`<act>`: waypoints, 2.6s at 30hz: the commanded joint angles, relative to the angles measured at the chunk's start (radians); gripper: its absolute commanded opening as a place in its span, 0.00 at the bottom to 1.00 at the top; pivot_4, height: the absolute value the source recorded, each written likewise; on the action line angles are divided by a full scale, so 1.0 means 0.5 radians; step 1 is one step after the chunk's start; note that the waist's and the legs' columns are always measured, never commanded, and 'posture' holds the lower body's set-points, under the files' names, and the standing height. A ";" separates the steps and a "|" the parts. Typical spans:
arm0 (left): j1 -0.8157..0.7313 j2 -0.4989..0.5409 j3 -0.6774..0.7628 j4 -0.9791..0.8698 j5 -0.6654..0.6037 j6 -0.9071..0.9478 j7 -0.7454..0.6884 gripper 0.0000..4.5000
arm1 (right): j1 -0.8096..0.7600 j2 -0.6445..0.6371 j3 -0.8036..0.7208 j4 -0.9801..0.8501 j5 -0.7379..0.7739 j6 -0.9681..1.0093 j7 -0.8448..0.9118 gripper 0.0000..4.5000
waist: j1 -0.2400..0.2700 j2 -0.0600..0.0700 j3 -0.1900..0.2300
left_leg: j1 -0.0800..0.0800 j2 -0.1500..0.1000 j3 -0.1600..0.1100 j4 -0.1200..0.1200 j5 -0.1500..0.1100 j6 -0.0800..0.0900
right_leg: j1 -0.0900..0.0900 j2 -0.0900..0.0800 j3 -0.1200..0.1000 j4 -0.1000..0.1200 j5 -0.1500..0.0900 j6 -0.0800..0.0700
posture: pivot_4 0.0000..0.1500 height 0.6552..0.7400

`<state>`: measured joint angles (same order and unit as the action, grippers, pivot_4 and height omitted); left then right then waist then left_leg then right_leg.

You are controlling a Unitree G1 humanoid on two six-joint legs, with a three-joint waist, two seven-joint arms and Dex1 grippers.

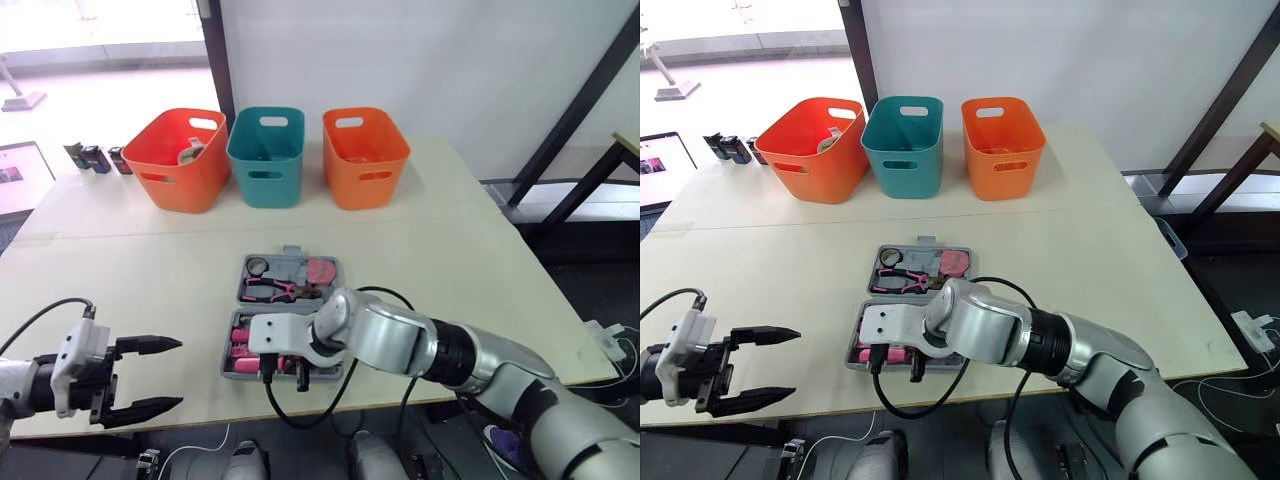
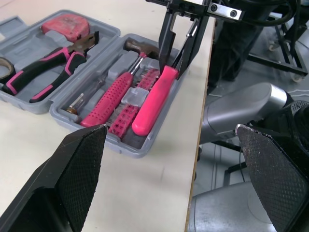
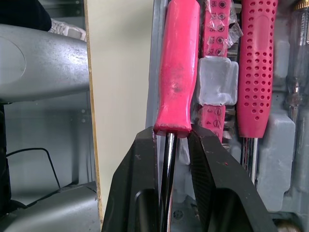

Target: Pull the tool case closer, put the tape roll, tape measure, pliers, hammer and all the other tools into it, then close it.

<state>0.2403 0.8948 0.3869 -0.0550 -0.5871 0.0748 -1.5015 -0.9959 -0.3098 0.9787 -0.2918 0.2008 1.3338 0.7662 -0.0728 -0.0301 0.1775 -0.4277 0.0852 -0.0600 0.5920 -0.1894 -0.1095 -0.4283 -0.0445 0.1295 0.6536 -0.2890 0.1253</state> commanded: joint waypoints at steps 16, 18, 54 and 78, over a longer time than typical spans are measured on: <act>0.010 -0.004 0.044 -0.091 -0.025 0.011 0.077 1.00 | -0.007 0.231 0.010 0.257 -0.039 -0.176 -0.092 0.08 | -0.020 0.000 0.000 | 0.000 0.000 0.000 0.000 0.000 0.000 | 0.000 0.001 0.000 0.002 0.000 0.000 | 1.00 1.00; 0.007 -0.003 0.040 -0.098 -0.023 0.020 0.086 1.00 | -0.003 0.227 0.014 0.260 -0.045 -0.199 -0.094 0.31 | -0.024 0.000 0.000 | 0.000 0.000 0.000 0.000 0.000 0.000 | 0.000 0.001 0.000 0.002 0.000 0.000 | 1.00 1.00; -0.092 -0.001 -0.006 -0.076 0.001 0.074 0.085 1.00 | 0.423 0.233 -0.142 0.412 -0.185 -0.522 -0.202 0.02 | -0.050 -0.001 0.000 | 0.000 0.000 -0.001 0.000 0.000 0.000 | 0.001 0.001 0.000 0.001 0.000 0.001 | 1.00 1.00; -0.770 -0.381 -0.299 0.571 0.313 0.267 0.837 0.88 | 0.678 -0.161 -1.356 -0.068 0.071 -0.777 -0.140 0.00 | 0.018 -0.006 -0.004 | 0.001 -0.001 -0.003 0.004 0.000 0.000 | 0.007 0.001 -0.001 0.000 0.001 0.004 | 1.00 1.00</act>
<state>-0.1278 0.7040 0.2409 0.2130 -0.4475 0.2106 -1.1097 -0.6812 -0.3750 0.3082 -0.3130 0.2475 0.9295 0.7081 -0.0638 -0.0332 0.1754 -0.4272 0.0847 -0.0611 0.5940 -0.1893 -0.1095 -0.4246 -0.0439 0.1290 0.6535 -0.2888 0.1271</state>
